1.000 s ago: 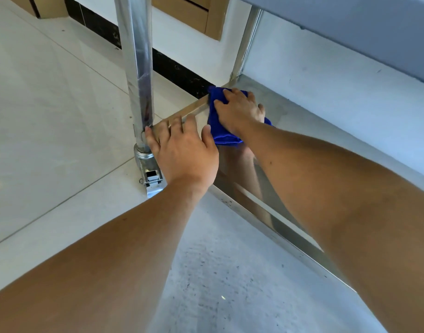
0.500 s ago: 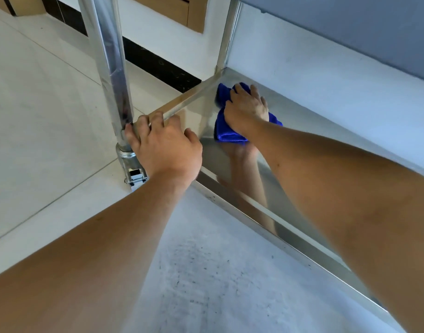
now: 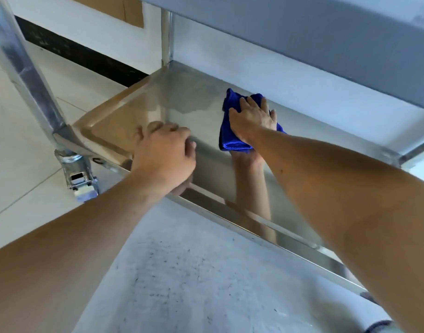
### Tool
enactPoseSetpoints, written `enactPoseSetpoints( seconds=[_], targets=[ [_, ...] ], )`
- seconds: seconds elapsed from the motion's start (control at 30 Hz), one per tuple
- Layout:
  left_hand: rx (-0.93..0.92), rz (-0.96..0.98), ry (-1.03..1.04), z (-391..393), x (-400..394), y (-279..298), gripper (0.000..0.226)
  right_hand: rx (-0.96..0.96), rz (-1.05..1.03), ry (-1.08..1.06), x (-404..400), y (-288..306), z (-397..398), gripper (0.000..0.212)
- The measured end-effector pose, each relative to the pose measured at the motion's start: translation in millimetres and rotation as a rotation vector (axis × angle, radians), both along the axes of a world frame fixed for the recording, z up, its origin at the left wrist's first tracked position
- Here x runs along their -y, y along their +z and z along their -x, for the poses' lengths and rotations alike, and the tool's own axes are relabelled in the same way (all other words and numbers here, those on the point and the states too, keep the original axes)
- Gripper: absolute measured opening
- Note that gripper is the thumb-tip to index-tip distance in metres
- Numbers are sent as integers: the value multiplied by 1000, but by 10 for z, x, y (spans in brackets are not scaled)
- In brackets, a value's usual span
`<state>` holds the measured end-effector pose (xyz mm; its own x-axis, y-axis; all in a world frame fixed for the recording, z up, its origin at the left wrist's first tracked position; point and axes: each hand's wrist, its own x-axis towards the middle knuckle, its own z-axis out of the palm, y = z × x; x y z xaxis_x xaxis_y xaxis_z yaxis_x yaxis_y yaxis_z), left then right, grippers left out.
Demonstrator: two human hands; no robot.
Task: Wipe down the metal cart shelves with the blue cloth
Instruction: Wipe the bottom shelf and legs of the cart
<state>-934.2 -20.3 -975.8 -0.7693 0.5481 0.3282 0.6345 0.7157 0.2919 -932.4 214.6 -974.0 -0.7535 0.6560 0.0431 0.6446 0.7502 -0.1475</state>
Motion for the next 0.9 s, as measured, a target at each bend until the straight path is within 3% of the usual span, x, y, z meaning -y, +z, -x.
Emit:
enactPoseSetpoints(
  seconds=[0.1,0.2,0.33,0.9],
  targets=[
    [-25,75,-344,-493,-448,131,45,-32,0,-13,-105,51,-71,58],
    [74,183,-465,-1021,-790,161,57,-40,6,-60,-226,40,-214,58],
    [-45,286,-429,-1215,-817,22,61,-35,14,-97,-359,-11,-449,59],
    [6,213,-464,-1222,-937,-56,59,-23,38,-409,-1178,39,-2045,54]
  ],
)
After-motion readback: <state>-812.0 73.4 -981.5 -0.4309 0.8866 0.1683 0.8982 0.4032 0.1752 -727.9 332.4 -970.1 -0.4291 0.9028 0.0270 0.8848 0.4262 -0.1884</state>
